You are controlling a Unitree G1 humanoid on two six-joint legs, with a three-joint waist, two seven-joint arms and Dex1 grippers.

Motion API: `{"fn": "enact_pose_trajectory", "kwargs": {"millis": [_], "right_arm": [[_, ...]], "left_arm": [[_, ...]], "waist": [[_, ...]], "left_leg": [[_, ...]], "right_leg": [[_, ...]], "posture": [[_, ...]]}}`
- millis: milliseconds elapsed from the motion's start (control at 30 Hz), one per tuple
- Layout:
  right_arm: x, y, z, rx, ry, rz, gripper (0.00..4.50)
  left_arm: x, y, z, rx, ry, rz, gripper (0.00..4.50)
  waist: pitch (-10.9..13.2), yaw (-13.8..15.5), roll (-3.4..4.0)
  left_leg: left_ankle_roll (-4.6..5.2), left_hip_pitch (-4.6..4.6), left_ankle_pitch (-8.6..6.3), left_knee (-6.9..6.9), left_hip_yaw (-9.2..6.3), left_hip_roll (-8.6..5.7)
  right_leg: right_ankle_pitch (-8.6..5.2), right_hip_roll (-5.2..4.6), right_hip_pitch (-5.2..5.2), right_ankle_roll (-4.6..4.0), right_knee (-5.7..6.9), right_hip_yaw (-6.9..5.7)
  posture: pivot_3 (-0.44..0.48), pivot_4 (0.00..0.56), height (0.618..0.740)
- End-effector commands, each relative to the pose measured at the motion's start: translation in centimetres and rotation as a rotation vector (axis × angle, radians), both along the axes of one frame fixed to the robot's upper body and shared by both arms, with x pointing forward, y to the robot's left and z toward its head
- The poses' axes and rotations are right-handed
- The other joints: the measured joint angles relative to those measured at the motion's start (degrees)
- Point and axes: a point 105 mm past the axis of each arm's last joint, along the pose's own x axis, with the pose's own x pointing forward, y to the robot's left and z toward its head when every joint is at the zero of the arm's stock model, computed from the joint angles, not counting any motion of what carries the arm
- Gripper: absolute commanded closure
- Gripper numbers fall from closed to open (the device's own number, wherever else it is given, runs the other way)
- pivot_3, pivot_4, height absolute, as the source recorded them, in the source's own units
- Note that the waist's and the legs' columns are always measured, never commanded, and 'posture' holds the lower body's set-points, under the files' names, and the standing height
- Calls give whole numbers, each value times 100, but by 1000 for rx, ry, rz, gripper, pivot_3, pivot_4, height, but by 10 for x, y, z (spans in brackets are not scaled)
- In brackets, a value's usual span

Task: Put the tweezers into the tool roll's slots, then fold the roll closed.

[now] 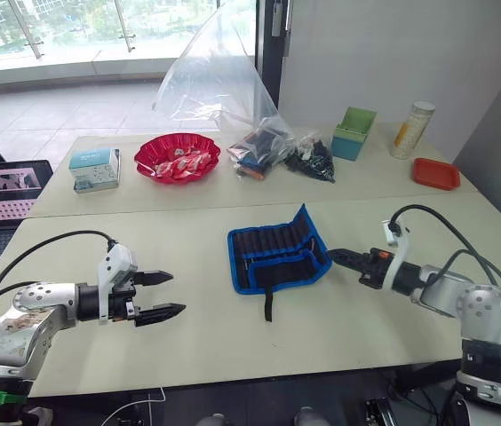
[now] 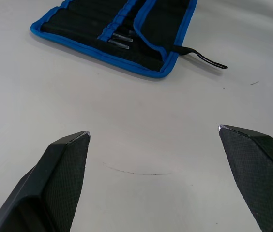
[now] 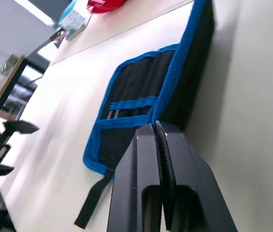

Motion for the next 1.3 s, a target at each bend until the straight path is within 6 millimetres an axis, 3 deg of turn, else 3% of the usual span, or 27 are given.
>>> {"fn": "enact_pose_trajectory", "kwargs": {"millis": [33,133,233,433,533,667,867,967,1100,1300], "right_arm": [[-6,33,-1,-69,-38,103,4424],[-5,44,-4,-79,-35,122,4424],[-1,57,-24,-123,27,122,4424],[8,67,-56,-202,108,86,4424],[6,70,-62,-208,121,97,4424],[1,74,-47,-145,69,149,3225],[9,52,12,-33,-195,108,1205],[1,44,33,-4,-323,151,1205],[-2,35,31,-116,-388,210,1205],[11,33,2,-264,-464,229,3097]], "left_arm": [[0,-2,5,10,-28,-15,0],[-2,-3,3,12,-18,-22,0],[-2,-2,2,15,-30,-10,0],[0,-1,3,13,-50,7,0],[2,0,5,4,-62,21,0],[2,-3,4,4,-56,11,0],[3,-8,5,-23,-40,-1,0],[5,-12,8,-60,-36,5,0],[9,-22,14,-150,8,20,0],[17,-39,7,-309,164,107,0]], "waist": [[0,10,0],[0,18,0],[0,20,0],[-1,12,-2],[-2,10,-2],[-2,11,-3],[-1,34,-2],[-1,35,-2],[-2,24,-3],[-3,5,-5]], "left_leg": [[0,-1,0,0,0,0],[0,-4,0,1,1,-1],[0,-4,0,2,0,-4],[-3,-3,2,2,1,-2],[-4,2,2,2,1,-2],[-5,8,3,2,1,-1],[-5,2,3,6,1,-4],[-4,1,3,6,0,-6],[-4,-1,3,6,1,-4],[-3,0,3,11,11,-1]], "right_leg": [[0,0,-2,0,1,-1],[0,-2,-4,-1,0,-1],[1,-4,-5,-2,0,-4],[2,-2,-7,-4,3,-5],[3,-1,-5,-6,5,-7],[4,0,-3,-6,5,-7],[4,-2,-6,-7,5,-7],[4,-2,-5,-7,5,-8],[4,-1,-5,-7,5,-10],[4,-1,-9,-7,31,-5]], "posture": [[0,150,740],[0,150,740],[0,150,740],[0,150,740],[0,150,740],[0,150,740],[0,150,740],[0,150,740],[0,150,740],[0,150,740]]}}
